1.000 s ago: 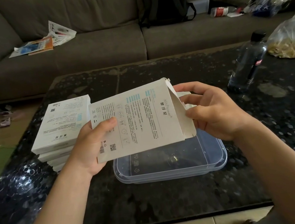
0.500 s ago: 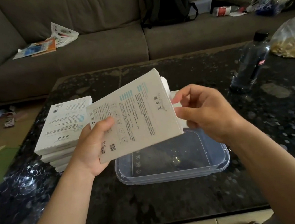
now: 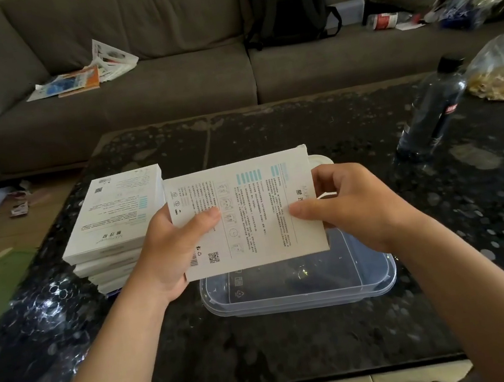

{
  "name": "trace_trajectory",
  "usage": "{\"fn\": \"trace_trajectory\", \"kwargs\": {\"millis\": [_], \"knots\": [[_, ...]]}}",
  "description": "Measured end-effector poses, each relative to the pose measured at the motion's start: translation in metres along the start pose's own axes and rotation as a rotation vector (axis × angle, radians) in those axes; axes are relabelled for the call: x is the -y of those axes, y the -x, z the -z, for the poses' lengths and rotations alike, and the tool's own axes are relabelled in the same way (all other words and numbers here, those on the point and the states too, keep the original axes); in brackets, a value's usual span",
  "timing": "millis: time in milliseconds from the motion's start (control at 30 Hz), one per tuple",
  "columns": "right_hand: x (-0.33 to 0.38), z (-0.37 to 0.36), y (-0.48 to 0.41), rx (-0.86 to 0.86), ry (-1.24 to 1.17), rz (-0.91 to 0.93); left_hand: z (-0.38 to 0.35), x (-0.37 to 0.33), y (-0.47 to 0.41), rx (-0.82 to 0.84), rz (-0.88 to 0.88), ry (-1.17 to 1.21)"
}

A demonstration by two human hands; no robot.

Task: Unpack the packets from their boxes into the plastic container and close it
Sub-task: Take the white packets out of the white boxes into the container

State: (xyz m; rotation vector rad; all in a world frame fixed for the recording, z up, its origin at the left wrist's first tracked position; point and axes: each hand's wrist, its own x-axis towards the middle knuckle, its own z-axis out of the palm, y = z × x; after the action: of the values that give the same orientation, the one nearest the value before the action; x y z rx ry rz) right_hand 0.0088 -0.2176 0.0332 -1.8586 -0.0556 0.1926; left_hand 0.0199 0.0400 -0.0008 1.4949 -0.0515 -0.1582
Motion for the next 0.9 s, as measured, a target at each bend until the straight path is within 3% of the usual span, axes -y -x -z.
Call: {"fn": "trace_trajectory", "kwargs": {"millis": [200,333,567,700,800,900], "knots": [[0.003,0.001,0.000,0.053,-0.167,-0.028,-0.002,-0.001,0.000,-0.003,0.022,0.021],[0.008,-0.001,0.001,0.044,-0.223,-0.042,-0.004,-0.004,-0.002,-0.096,-0.001,0.008],[0.005,-0.011,-0.002,-0.048,-0.204,-0.081,-0.012,-0.006,-0.001,-0.168,-0.060,-0.222],[0.005,-0.010,-0.003,-0.088,-0.246,-0.079,-0.018,-0.009,0.001,-0.254,-0.118,-0.526],[0.006,-0.011,-0.003,-0.128,-0.267,-0.085,-0.018,-0.018,0.005,-0.091,-0.296,-0.863],[0.007,-0.014,-0.002,-0.151,-0.240,-0.062,-0.021,-0.031,0.007,0.108,-0.347,-1.256]]}}
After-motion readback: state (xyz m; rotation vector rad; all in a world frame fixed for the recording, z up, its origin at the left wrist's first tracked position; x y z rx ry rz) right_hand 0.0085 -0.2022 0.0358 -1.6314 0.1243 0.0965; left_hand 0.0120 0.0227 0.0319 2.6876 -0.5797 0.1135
